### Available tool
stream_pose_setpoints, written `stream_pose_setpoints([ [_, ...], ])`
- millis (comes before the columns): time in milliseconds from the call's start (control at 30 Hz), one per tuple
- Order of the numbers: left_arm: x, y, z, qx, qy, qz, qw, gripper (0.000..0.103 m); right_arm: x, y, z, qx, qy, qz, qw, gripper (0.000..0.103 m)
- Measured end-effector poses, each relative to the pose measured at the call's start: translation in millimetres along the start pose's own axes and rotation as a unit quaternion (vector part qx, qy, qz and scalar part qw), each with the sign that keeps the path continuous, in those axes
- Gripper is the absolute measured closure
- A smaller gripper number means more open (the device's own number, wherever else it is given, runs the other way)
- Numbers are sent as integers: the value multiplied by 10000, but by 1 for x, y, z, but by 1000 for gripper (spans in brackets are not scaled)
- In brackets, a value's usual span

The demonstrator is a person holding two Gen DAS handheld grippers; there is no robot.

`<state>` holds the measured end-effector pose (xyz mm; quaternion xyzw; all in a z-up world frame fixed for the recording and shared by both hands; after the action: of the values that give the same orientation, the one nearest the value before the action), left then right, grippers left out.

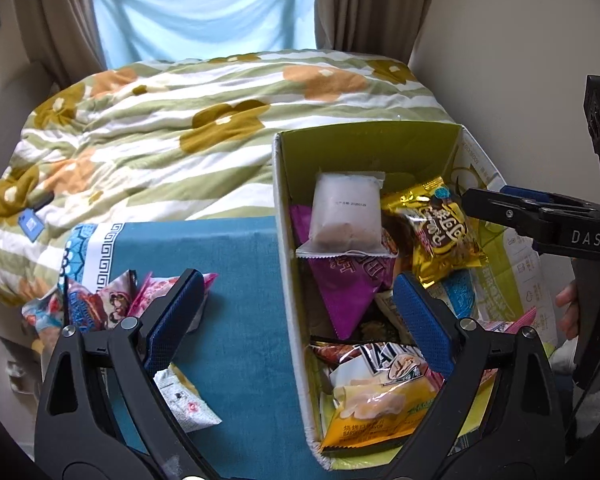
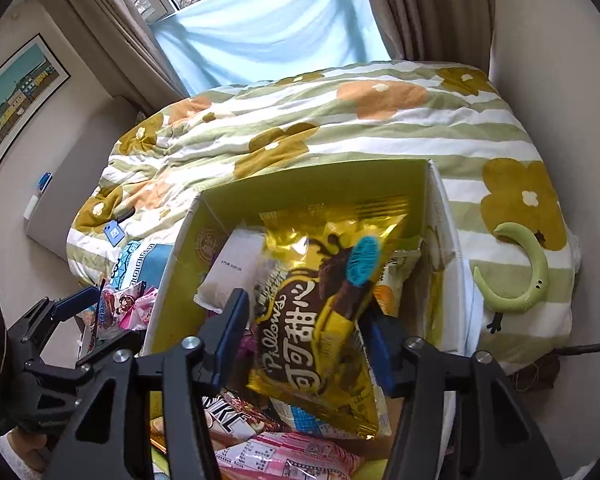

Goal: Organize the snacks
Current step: 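Carry the white cake packet and gold Pillows bag into the box and release both, then withdraw both tools from the box back toward the remaining snacks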

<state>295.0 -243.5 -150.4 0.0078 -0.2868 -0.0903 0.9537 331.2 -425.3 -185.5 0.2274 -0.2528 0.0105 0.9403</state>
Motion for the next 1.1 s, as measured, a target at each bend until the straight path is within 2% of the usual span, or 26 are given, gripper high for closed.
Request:
stream_pose_setpoints([
  [33,-5,3,2,56,-1,6,10000,8,-2,2,-2,-13,-1,42,10000,25],
  [67,-9,7,5,103,-2,17,9999,8,-4,3,-3,-27,-32,64,10000,10],
  [100,-13,10,7,136,-1,39,9999,8,-7,6,0,10,-109,74,9999,8],
  [200,-25,19,16,181,-12,127,9998,8,-18,11,10,122,-328,87,9993,7],
  [300,-32,25,29,210,-68,216,9995,8,-26,19,19,21,-419,249,9988,5],
  [500,-35,37,65,304,-352,364,9983,8,-22,38,44,-99,-584,485,9971,5],
  [633,-39,50,85,419,-477,424,9971,8,-19,60,58,64,-646,622,9960,5],
  [933,-61,113,105,531,-534,660,9950,8,-24,122,61,445,-763,966,9914,5],
  [1100,-69,155,95,486,-475,458,9966,8,-25,159,45,513,-760,1105,9896,5],
])
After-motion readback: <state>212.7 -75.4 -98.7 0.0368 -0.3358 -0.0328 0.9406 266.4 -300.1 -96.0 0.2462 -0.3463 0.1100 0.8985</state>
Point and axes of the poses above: each gripper's, at about its wrist camera, not at the fingertips, and z roughly against the way its jaws point, y to its left, x to its top, the point moved 3 cm from there along -z, roughly the way its jaws point, and after that the axes turned 7 degrees about x, right-handed, at the moved point
